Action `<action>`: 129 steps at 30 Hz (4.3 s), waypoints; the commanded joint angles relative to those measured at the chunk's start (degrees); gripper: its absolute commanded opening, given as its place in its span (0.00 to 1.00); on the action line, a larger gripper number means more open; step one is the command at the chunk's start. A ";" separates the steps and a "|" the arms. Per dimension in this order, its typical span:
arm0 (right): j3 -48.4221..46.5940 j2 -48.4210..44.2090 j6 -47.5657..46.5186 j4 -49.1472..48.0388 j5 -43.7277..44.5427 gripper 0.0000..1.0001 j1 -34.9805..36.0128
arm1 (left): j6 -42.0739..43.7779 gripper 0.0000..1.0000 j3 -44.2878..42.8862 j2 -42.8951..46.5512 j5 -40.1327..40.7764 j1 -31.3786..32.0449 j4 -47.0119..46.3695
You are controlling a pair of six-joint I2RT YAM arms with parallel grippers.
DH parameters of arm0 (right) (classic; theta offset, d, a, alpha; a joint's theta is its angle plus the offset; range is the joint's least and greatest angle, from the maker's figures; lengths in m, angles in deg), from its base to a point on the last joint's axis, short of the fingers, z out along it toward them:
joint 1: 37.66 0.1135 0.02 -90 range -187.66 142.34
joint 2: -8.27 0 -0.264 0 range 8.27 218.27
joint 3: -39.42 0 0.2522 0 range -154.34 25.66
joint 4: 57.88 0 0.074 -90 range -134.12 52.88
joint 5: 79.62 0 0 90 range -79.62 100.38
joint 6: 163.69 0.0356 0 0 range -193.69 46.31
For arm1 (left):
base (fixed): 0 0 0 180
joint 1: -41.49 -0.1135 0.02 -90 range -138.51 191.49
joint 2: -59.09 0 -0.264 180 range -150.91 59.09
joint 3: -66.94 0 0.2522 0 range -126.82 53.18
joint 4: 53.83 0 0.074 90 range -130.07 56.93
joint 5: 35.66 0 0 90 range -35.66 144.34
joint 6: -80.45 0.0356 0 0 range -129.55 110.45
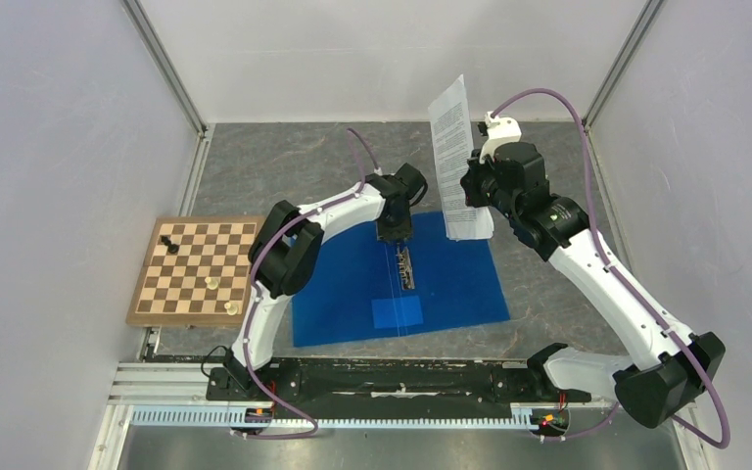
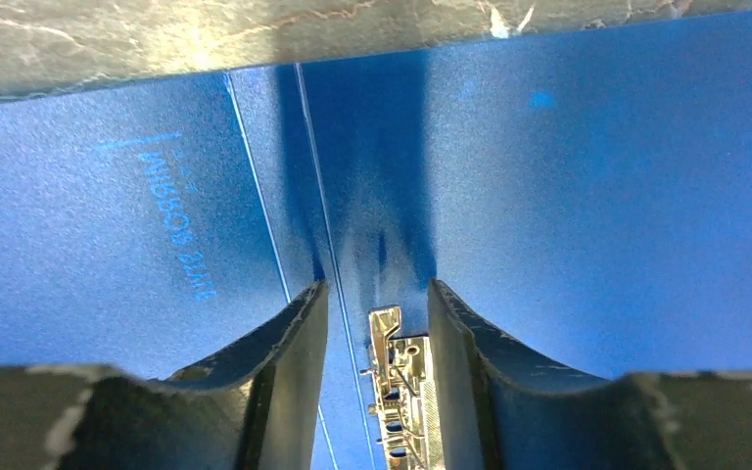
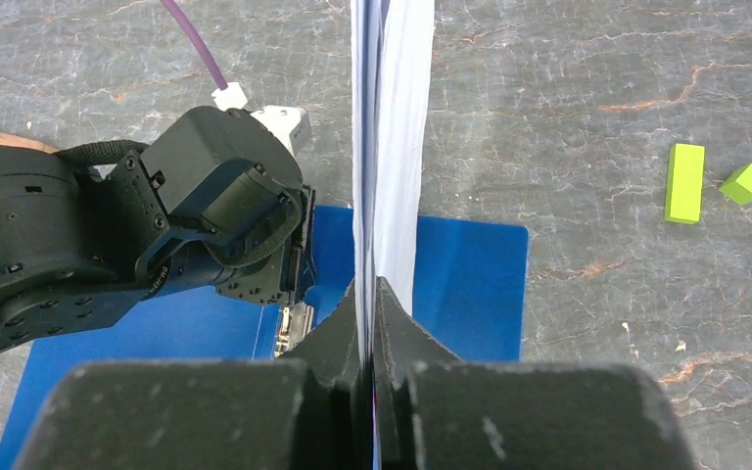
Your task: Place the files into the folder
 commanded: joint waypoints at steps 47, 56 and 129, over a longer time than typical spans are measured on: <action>-18.49 0.41 9.15 -10.30 -34.44 0.00 -0.03 | -50.35 0.75 27.44 20.71 -60.77 -30.97 -131.29; -19.11 -0.16 15.05 -18.30 -41.95 0.00 -0.04 | -52.46 0.73 26.03 22.12 -62.26 -32.92 -132.78; 37.89 6.46 2.83 -17.67 -5.30 0.00 -3.40 | 3.75 0.45 5.78 0.67 11.35 -8.67 6.79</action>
